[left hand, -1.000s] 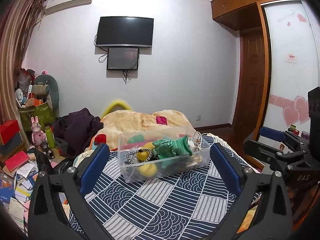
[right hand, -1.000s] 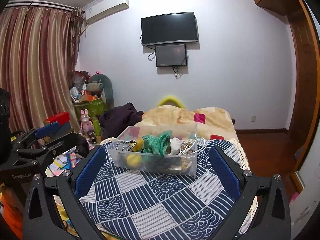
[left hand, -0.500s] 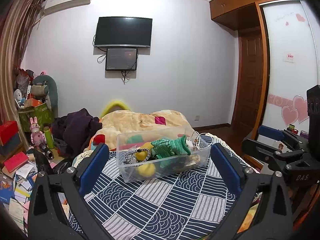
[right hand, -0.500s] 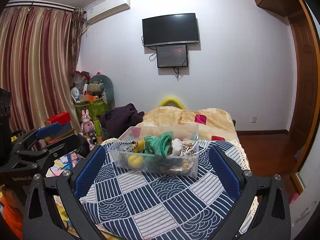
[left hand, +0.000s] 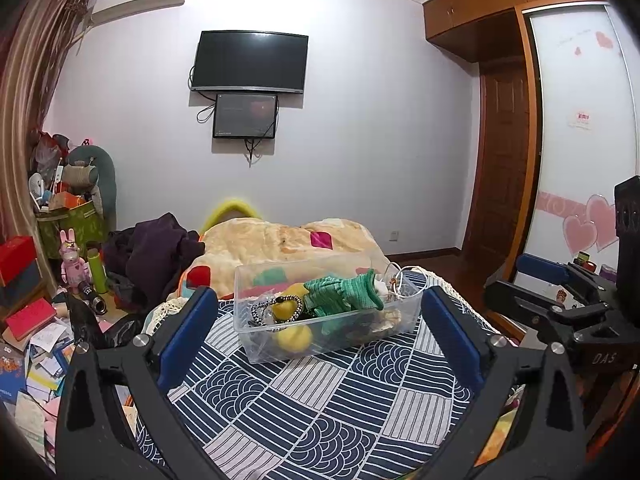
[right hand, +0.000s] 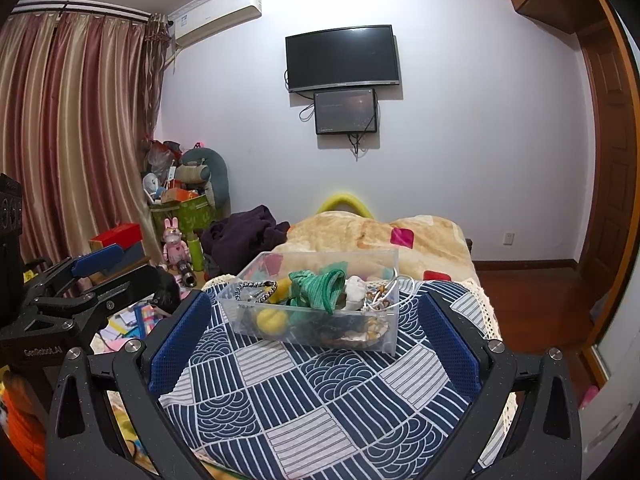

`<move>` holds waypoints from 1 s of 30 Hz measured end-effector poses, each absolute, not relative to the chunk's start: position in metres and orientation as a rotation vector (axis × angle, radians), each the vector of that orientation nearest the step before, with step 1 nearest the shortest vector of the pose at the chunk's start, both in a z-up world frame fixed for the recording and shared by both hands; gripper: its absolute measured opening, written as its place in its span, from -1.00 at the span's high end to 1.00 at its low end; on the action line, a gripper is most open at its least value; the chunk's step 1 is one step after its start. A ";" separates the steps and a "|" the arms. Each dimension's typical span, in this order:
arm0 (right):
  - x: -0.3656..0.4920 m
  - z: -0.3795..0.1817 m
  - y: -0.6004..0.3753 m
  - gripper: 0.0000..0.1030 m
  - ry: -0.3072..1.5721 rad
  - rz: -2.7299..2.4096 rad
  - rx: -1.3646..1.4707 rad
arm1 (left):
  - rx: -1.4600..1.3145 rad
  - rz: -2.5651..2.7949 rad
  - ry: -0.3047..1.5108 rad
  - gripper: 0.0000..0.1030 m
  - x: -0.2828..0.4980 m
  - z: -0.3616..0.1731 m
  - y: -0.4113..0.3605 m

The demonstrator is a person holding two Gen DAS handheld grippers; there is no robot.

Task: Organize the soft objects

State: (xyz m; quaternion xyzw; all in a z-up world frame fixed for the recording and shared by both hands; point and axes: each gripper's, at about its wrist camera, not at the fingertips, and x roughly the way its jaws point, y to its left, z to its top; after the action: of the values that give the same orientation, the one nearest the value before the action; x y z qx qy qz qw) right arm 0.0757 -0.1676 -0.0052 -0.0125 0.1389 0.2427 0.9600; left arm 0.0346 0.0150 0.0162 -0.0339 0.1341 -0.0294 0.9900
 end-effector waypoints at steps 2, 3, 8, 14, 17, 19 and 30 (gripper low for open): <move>0.076 -0.005 -0.168 -1.00 0.282 0.492 -0.025 | -0.068 -0.060 0.269 -1.00 0.034 0.016 0.015; 0.076 -0.005 -0.168 -1.00 0.281 0.492 -0.026 | -0.067 -0.060 0.270 -1.00 0.034 0.015 0.015; 0.076 -0.005 -0.167 -1.00 0.281 0.494 -0.026 | -0.071 -0.061 0.271 -1.00 0.034 0.014 0.015; 0.076 -0.005 -0.167 -1.00 0.281 0.494 -0.026 | -0.070 -0.059 0.270 -1.00 0.033 0.014 0.014; 0.076 -0.005 -0.167 -1.00 0.280 0.494 -0.026 | -0.071 -0.057 0.272 -1.00 0.033 0.014 0.015; 0.076 -0.005 -0.167 -1.00 0.281 0.493 -0.026 | -0.072 -0.057 0.272 -1.00 0.033 0.014 0.014; 0.077 -0.006 -0.167 -1.00 0.281 0.494 -0.025 | -0.075 -0.058 0.265 -1.00 0.034 0.012 0.013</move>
State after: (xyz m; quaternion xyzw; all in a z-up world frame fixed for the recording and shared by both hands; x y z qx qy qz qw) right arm 0.0768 -0.1670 -0.0058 -0.0124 0.1384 0.2436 0.9599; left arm 0.0335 0.0130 0.0120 -0.0372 0.1320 -0.0287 0.9901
